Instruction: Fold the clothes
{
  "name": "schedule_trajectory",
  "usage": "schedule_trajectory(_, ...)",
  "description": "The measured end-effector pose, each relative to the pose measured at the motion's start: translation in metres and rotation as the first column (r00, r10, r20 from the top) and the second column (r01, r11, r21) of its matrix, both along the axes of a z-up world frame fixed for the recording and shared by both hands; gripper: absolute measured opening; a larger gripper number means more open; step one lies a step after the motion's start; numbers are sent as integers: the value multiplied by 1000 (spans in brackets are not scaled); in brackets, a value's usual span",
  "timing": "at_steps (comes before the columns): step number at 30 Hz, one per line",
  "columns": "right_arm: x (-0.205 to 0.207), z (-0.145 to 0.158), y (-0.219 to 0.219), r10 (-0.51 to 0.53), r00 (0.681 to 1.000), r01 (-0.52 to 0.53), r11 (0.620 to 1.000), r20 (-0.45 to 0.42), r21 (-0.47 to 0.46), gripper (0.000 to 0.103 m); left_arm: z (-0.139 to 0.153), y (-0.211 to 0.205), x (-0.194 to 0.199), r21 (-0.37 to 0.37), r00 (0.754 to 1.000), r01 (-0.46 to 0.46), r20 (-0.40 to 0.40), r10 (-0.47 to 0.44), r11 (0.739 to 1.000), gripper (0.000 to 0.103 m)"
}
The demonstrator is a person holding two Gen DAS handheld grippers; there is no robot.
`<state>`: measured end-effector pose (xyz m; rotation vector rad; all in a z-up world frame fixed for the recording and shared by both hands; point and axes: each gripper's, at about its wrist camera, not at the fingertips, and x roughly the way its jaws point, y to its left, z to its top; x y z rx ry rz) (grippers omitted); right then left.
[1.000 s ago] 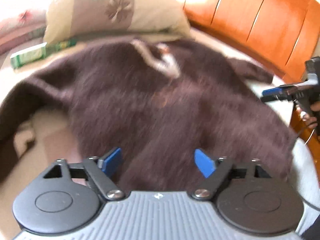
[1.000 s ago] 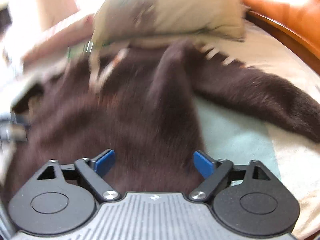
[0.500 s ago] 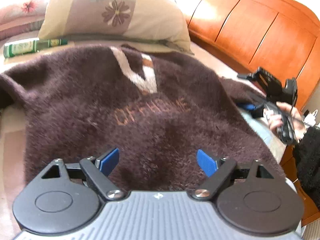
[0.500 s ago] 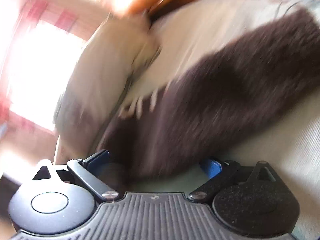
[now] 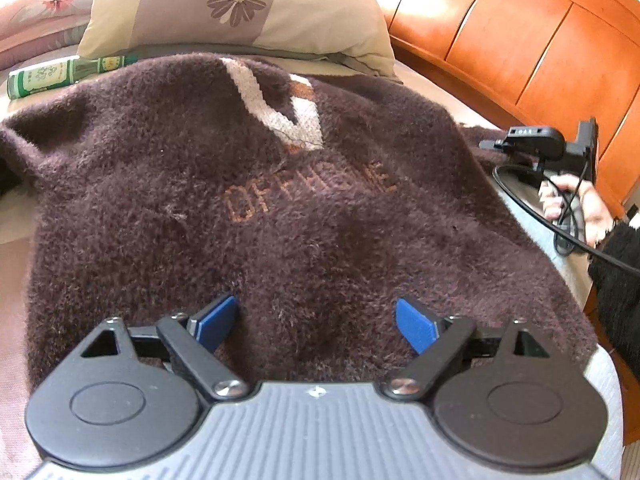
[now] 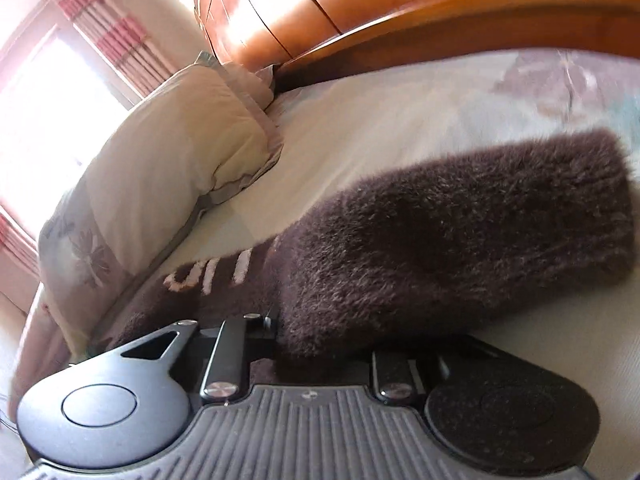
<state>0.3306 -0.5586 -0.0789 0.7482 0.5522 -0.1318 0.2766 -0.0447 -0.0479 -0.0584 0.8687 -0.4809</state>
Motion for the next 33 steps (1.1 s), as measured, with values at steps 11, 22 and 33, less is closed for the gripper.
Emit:
schedule_trajectory(11, 39, 44, -54, -31, 999, 32, 994, 13, -104, 35, 1, -2, 2, 12, 1000, -11, -5, 11, 1000, 88)
schedule_trajectory(22, -42, 30, 3, 128, 987, -124, 991, -98, 44, 72, 32, 45, -1, -143, 985, -163, 32, 169, 976, 88)
schedule_trajectory(33, -130, 64, 145, 426, 903, -427, 904, -55, -9, 82, 9, 160, 27, -441, 877, -475, -165, 451, 761, 88)
